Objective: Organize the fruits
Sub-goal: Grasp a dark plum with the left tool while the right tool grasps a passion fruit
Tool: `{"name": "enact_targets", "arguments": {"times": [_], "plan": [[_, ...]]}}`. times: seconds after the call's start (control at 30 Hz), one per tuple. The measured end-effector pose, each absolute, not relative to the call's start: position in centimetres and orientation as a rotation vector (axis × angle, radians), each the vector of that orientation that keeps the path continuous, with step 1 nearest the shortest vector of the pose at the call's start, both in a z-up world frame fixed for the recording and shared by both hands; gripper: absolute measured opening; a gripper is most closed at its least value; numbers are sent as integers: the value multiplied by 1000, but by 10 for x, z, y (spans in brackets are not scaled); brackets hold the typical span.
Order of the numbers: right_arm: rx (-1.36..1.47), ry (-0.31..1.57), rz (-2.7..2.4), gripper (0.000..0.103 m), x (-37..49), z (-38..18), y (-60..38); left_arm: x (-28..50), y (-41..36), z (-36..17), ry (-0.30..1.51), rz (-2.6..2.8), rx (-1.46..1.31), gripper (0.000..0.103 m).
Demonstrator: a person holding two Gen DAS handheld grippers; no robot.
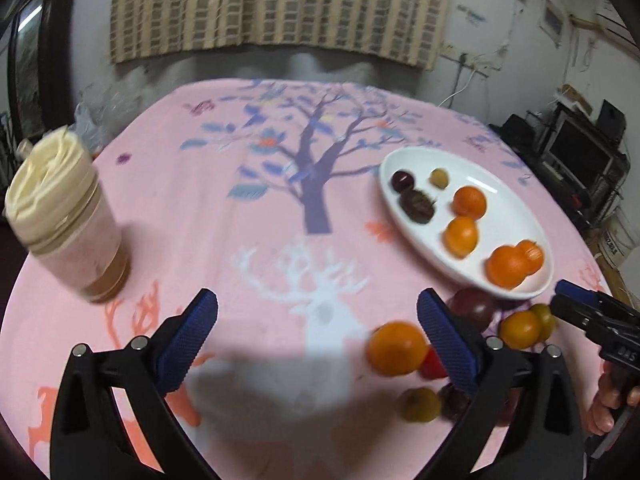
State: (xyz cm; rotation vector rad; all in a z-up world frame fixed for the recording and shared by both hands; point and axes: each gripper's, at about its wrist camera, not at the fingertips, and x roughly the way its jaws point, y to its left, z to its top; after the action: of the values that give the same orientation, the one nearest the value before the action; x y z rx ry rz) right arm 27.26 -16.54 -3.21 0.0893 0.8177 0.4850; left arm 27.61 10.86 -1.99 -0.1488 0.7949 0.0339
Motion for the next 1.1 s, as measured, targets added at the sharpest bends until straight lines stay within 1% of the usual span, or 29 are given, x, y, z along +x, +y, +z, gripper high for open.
{"name": "enact_targets", "arguments": {"times": [0.27,0.43,0.67,0.73,0.8,0.83,0.87,0.97,1.07,1.1], "plan": [[60,829,587,59,235,-35,-172,266,116,-14,781,30,-182,98],[51,898,667,59,218,-44,-181,266,113,-13,782,21,-179,98],[-72,955,653,59,197,-60,-171,266,111,-14,782,21,-171,98],[-118,973,624,56,194,-66,-167,265,111,-14,778,26,-166,98],[-121,967,614,40,194,-66,-169,265,110,-14,776,29,-163,98],[-112,971,612,36,195,-67,-170,265,110,-14,777,29,-163,98],[-96,974,604,35,197,-67,-173,265,110,-14,777,27,-162,98],[48,987,639,34,206,-69,-191,263,105,-14,782,2,-145,98],[162,969,624,34,211,-68,-210,249,86,-10,774,-132,-114,97],[185,966,613,34,211,-68,-214,238,74,-10,771,-217,-99,95]]}}
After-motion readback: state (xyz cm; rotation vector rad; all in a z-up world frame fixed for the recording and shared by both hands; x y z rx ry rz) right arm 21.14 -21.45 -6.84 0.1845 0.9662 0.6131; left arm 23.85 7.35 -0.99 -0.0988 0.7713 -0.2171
